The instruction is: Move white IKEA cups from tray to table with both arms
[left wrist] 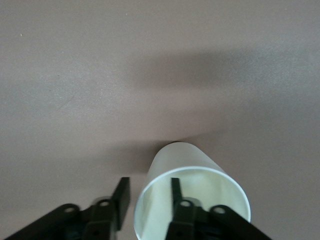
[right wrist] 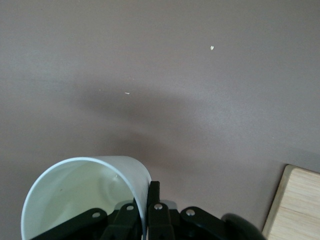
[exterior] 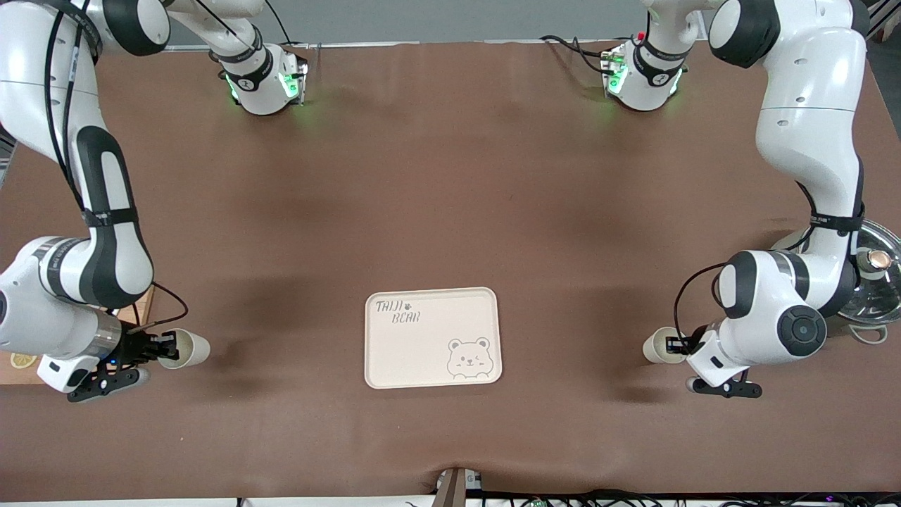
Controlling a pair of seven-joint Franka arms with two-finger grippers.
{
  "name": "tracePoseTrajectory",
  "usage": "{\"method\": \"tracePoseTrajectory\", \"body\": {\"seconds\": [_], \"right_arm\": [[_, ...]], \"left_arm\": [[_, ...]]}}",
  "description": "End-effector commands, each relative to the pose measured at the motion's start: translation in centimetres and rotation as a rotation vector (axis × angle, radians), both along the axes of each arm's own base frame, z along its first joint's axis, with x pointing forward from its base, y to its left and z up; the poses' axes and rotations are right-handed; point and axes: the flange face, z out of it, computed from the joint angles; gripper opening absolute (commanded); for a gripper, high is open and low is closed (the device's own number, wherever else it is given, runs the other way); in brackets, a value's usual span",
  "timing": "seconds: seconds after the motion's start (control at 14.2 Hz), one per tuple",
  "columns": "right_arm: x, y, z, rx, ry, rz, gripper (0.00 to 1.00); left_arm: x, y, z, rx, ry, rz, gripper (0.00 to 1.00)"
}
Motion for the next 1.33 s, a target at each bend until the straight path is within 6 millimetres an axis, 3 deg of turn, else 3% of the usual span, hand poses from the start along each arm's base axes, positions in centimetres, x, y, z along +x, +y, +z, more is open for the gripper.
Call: {"method": "tracePoseTrajectory", "body": {"seconds": [0.0,0.21,0.49,0.7,0.98,1.05,1.12,1.19,1.26], "right_arm": [[0.5,-0.3,-1.7,0.019,-0.030,0.001,0.00],[0.9,0.2,-3.9,0.012,-0.056,0.001,0.00],[0.8,0.3,-5.7,0.013,-0.042,-0.002,0.00],[1.0,0.2,-7.0,0.009,-0.064,-0.008,0.00],[1.0,0.3,-7.2,0.008,-0.067,-0.010,0.00],[1.0,0.2,-7.1,0.008,-0.068,-0.012,0.12],[1.0,0.2,-7.1,0.009,-0.067,-0.013,0.70],[1.1,0.1,-7.1,0.012,-0.069,-0.017,1.00],[1.1,-0.1,-6.9,0.015,-0.071,-0.021,1.00]], "left_arm": [[0.1,-0.3,1.1,0.011,-0.022,-0.015,1.00],[0.2,0.0,2.9,0.018,-0.037,-0.010,1.00],[0.0,0.4,6.9,0.030,-0.042,-0.006,1.00],[-0.9,0.8,12.7,0.035,-0.043,0.019,1.00],[-2.8,1.7,19.9,0.054,-0.038,0.059,1.00],[-3.5,2.3,21.6,0.060,-0.031,0.079,1.00],[-4.2,2.7,23.3,0.065,-0.023,0.086,1.00],[-5.1,2.8,24.8,0.067,-0.006,0.088,1.00],[-6.1,3.3,26.3,0.070,0.019,0.095,1.00]]}}
